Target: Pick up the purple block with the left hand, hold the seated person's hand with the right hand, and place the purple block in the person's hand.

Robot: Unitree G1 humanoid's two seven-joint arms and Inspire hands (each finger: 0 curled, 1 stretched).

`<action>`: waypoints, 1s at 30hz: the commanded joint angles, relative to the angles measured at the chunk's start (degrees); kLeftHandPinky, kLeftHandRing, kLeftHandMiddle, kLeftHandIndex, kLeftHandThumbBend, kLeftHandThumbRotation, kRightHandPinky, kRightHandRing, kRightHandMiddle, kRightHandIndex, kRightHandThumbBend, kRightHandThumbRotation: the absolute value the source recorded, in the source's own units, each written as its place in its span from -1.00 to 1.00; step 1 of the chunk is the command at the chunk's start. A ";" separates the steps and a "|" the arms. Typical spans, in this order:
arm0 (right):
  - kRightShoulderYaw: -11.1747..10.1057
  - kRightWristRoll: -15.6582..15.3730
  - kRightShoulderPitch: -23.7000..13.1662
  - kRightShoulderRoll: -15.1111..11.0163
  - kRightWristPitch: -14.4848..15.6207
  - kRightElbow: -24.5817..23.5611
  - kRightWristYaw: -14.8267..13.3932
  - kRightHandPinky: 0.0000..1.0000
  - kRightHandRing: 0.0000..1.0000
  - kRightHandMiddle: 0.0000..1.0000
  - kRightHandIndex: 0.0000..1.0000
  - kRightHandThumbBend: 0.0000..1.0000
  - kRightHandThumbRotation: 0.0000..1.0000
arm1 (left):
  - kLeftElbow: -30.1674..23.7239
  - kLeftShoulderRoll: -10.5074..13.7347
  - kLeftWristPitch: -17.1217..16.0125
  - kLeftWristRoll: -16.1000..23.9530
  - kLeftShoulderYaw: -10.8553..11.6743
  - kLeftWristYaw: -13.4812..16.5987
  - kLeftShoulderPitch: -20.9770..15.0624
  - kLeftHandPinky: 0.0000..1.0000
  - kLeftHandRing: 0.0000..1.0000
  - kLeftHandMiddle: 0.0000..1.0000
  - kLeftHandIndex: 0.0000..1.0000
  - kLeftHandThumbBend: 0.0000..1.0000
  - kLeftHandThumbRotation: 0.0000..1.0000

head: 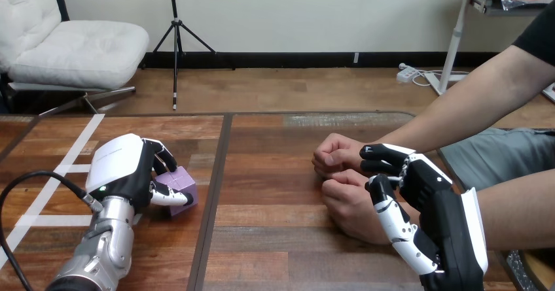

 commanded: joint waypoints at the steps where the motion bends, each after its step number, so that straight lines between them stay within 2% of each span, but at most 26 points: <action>1: -0.45 0.26 -2.62 0.46 -0.90 -0.49 -0.31 0.11 0.36 0.43 0.33 -0.24 -0.01 | -0.20 0.13 -1.12 -0.75 0.54 1.49 -2.25 -0.16 -0.10 -0.02 0.04 0.20 -1.00; 30: -0.31 1.01 -2.92 0.42 -1.10 0.10 -0.04 0.10 0.36 0.42 0.33 -0.23 -0.02 | 0.33 0.05 -2.31 -1.35 0.77 2.43 -1.52 -0.15 -0.09 -0.01 0.07 0.16 -1.00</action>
